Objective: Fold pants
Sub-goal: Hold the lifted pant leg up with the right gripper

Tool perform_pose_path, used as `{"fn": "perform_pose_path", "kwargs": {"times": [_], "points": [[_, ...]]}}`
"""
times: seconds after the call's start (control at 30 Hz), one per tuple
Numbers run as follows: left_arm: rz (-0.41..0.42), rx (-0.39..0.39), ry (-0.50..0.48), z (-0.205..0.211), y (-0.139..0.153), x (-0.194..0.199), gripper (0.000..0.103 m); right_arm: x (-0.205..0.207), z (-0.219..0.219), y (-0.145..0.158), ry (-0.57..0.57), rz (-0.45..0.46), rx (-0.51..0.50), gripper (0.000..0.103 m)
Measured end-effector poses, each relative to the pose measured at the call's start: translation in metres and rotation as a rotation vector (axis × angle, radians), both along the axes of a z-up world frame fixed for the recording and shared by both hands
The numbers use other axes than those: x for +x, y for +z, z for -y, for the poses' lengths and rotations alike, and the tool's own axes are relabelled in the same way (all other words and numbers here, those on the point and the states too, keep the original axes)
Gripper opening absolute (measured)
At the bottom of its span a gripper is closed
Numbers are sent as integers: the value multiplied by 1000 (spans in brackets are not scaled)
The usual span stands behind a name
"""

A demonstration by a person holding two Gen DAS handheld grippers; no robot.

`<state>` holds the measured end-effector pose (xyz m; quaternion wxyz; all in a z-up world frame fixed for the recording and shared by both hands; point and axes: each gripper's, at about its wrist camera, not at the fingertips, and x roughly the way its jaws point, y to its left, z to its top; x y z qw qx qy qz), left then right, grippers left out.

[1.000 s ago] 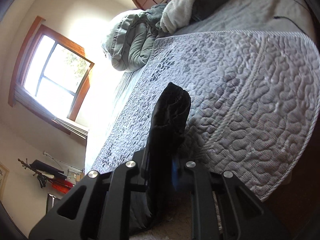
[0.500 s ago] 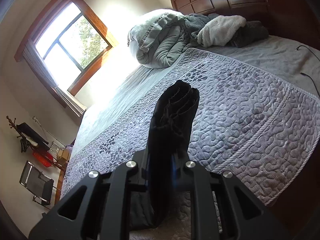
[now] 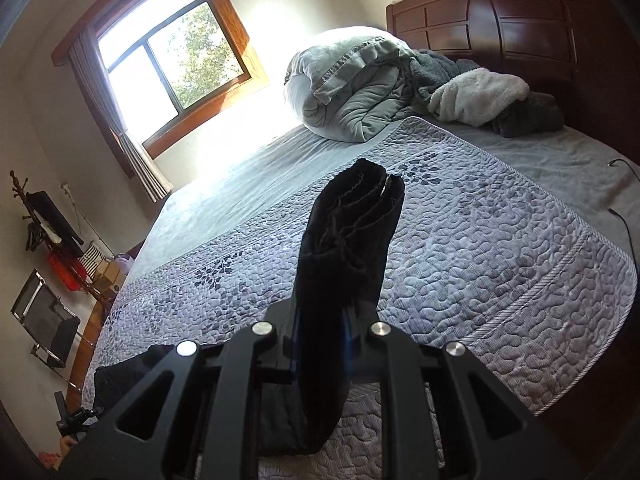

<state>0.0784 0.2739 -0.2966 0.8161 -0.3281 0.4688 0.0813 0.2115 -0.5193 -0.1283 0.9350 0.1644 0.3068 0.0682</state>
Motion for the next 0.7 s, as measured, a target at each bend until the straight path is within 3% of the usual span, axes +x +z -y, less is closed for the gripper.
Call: {"fn": "perform_pose_path", "kwargs": {"times": [0.7], "points": [[39, 32, 38, -2, -1, -5, 90, -3, -70, 23, 108, 44, -105, 14]]}}
